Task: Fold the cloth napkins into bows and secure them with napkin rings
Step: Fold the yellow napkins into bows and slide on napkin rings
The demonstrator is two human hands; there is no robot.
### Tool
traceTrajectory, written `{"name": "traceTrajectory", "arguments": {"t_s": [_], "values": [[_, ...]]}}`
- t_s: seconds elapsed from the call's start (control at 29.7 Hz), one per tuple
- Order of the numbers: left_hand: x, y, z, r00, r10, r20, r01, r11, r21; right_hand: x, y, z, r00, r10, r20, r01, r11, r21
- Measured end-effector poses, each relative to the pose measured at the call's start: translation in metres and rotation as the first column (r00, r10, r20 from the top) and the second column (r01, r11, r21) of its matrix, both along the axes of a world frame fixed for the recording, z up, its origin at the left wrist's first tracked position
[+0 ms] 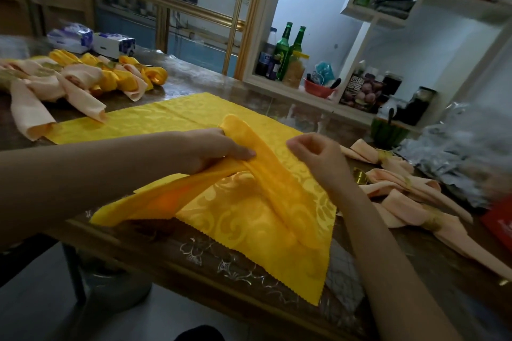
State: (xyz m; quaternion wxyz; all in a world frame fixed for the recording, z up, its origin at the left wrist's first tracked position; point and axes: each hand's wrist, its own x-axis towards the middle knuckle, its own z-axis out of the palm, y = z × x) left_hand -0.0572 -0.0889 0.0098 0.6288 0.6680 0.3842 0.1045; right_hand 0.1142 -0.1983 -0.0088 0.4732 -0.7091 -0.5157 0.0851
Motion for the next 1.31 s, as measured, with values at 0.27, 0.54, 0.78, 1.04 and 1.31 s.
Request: {"name": "traceTrajectory", "arguments": {"t_s": [0.27, 0.54, 0.78, 1.04, 1.31], "values": [[0.008, 0.027, -0.022, 0.995, 0.092, 0.033, -0.097, 0.975, 0.199, 0.076, 0.008, -0.023, 0.533, -0.344, 0.773, 0.781, 0.551, -0.293], [0.010, 0.027, -0.047, 0.905, 0.370, -0.209, -0.093, 0.652, 0.753, 0.088, 0.007, -0.031, 0.514, -0.355, 0.781, 0.809, 0.504, -0.304], [0.018, 0.019, -0.039, 0.845, -0.105, -0.525, 0.534, 0.240, 0.811, 0.067, -0.002, -0.017, 0.739, -0.323, 0.590, 0.484, 0.865, -0.132], [0.025, 0.015, -0.066, 0.968, -0.067, -0.240, 0.245, 0.426, 0.871, -0.012, 0.000, -0.015, 0.970, 0.223, 0.101, -0.196, 0.954, -0.228], [0.025, 0.011, -0.077, 0.994, -0.013, -0.106, 0.101, 0.428, 0.898, -0.023, 0.008, -0.028, 0.985, 0.169, 0.018, -0.164, 0.972, -0.168]]}}
